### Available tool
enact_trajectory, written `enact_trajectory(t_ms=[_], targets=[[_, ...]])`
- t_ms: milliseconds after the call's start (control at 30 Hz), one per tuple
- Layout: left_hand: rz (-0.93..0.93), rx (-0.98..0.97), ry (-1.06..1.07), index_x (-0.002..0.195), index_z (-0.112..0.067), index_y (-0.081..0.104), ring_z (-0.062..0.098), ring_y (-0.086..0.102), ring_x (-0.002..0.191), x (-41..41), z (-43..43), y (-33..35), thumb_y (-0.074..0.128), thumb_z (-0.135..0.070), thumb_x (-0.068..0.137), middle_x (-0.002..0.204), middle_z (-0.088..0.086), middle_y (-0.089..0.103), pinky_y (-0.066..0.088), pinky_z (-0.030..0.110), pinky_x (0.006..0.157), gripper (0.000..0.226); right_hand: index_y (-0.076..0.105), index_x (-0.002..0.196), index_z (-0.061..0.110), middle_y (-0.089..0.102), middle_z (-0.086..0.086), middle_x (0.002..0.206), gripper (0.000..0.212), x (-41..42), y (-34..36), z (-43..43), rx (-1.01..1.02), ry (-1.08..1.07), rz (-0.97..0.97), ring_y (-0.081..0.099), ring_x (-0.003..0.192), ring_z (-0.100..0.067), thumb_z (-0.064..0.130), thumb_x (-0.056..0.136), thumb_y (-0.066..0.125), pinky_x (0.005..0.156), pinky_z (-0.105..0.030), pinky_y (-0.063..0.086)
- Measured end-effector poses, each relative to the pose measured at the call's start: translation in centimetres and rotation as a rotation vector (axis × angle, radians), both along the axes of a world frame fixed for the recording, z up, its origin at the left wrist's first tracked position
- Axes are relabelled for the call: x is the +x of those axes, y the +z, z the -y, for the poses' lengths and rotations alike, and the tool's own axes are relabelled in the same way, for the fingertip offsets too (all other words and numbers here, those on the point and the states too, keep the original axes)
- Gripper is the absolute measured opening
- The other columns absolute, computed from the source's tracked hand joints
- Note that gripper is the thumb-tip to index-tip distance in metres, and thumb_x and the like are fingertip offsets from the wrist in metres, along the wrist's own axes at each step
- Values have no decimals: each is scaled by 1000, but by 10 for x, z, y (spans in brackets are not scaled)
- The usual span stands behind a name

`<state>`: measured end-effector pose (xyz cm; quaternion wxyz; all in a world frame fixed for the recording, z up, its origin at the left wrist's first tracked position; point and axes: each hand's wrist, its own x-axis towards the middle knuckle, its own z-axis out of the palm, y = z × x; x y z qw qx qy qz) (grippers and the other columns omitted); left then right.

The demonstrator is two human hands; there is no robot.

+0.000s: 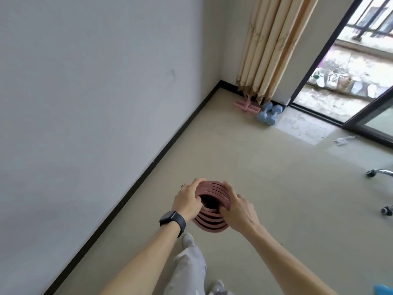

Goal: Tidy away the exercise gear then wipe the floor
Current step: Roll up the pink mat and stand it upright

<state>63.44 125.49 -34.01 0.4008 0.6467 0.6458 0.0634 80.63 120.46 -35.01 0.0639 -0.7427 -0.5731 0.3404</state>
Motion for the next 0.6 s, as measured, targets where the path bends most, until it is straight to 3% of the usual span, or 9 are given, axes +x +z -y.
enact_trajectory(t_ms=[167, 267, 600], targets=[[49, 57, -60, 133, -52, 45, 24, 56, 95, 48, -115, 2, 45, -7, 86, 114, 3, 55, 39, 25, 81, 65, 26, 141, 43, 65, -7, 107, 59, 47, 6, -107, 64, -60, 46, 63, 90, -36, 33, 88, 50, 74, -38, 53], [73, 60, -103, 134, -52, 43, 23, 54, 88, 76, -191, 6, 44, -8, 88, 109, 1, 51, 43, 27, 81, 64, 30, 137, 42, 67, -6, 105, 54, 73, 8, -172, 106, -126, 46, 63, 88, -35, 35, 88, 50, 72, -35, 52], [70, 40, -221, 134, -54, 41, 25, 58, 96, 203, -391, -3, 44, -6, 87, 115, 2, 55, 47, 30, 83, 67, 38, 140, 37, 72, -1, 109, 56, 189, -4, -355, 150, -297, 29, 66, 94, -29, 26, 87, 53, 79, -34, 51]])
